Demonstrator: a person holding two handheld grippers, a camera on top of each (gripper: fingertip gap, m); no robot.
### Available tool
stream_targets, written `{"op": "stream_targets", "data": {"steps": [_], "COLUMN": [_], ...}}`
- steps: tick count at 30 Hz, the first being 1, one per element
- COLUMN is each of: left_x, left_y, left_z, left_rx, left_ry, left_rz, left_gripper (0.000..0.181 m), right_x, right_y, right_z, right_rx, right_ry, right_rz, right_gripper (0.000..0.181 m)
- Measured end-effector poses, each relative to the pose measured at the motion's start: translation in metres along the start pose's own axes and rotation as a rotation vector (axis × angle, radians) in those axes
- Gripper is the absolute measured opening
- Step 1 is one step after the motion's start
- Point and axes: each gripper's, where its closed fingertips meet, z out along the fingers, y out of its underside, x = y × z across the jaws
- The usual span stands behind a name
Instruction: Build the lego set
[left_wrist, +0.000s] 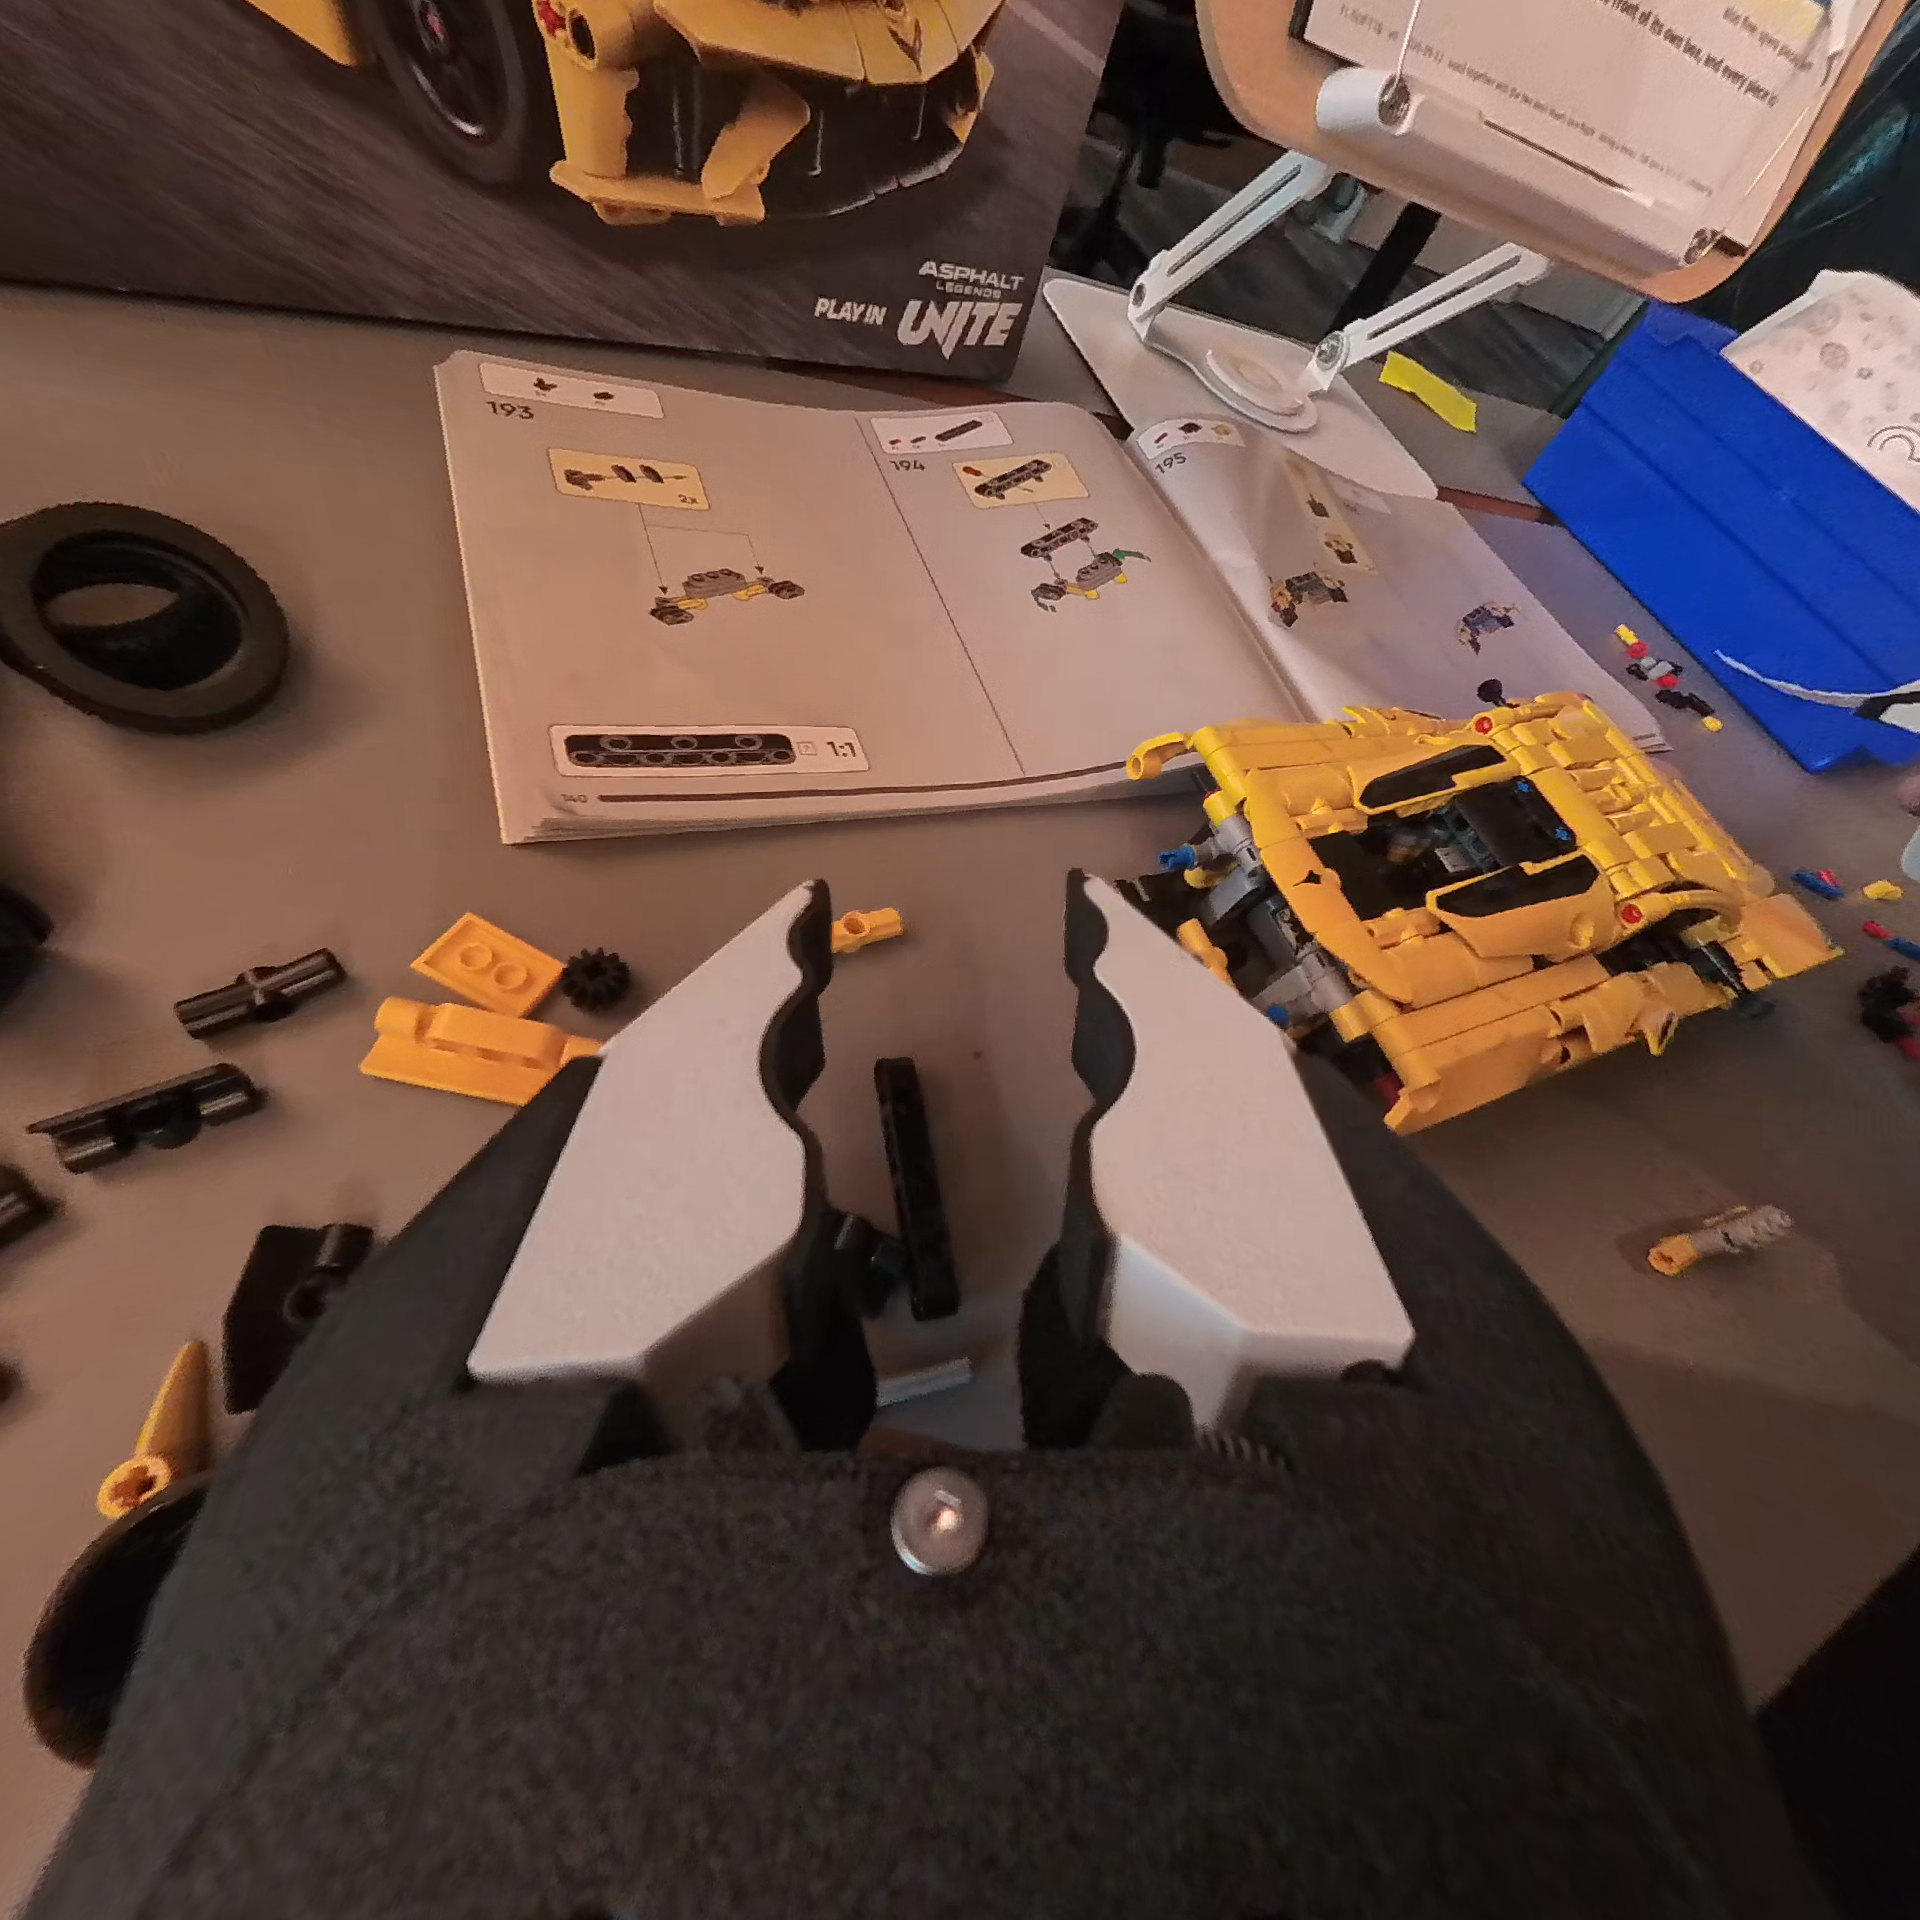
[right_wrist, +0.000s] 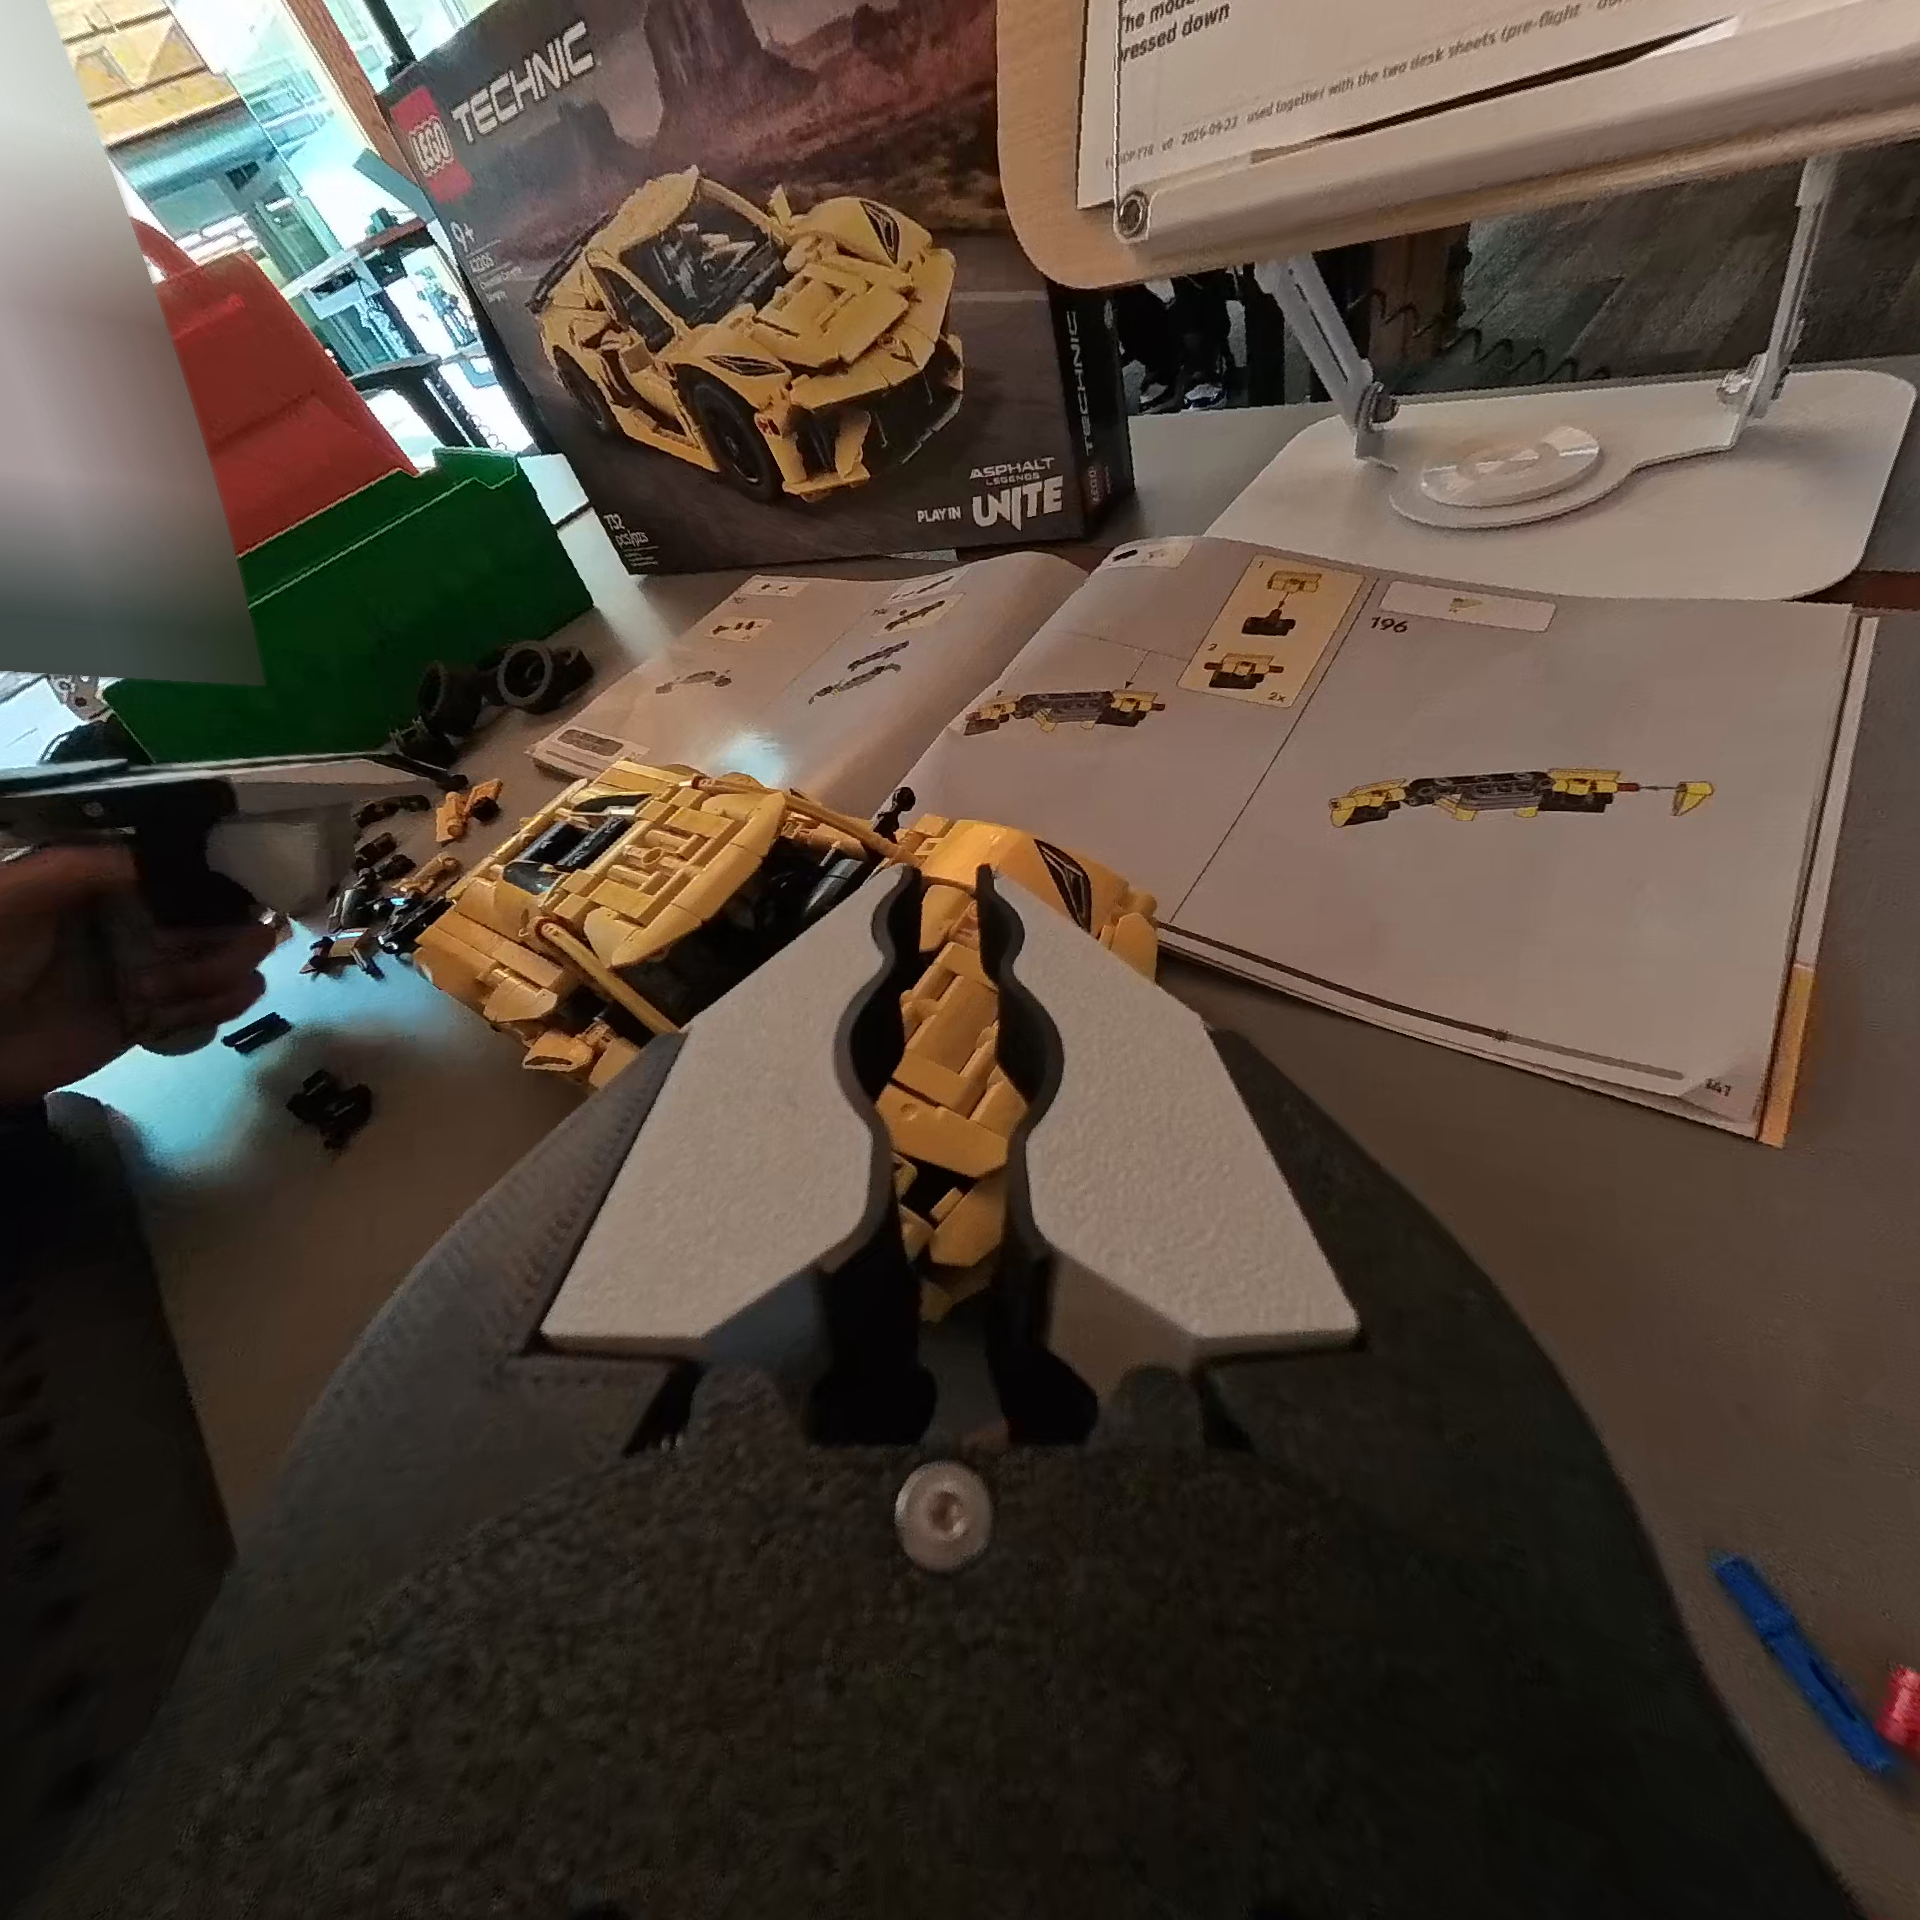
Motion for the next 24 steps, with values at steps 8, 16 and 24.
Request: {"op": "stream_targets", "data": {"steps": [8,16,24], "left_x": [0.0018,0.0055,0.0032], "left_y": [0.0051,0.0017,-0.0017], "left_z": [0.0081,0.008,0.0059], "left_rx": [-0.013,0.007,0.024], "left_ry": [-0.063,-0.039,-0.047], "left_rz": [0.036,-0.024,-0.021], "left_gripper": [0.045,0.045,0.045], "right_x": [-0.0005,-0.0006,-0.0004], "right_y": [-0.0006,-0.0003,-0.0008], "right_z": [-0.0005,-0.0003,-0.0008], "right_rx": [0.001,0.0,0.002], "right_ry": [-0.001,-0.003,-0.004], "right_rz": [0.0,0.004,0.008], "right_gripper": [0.008,0.008,0.009]}}
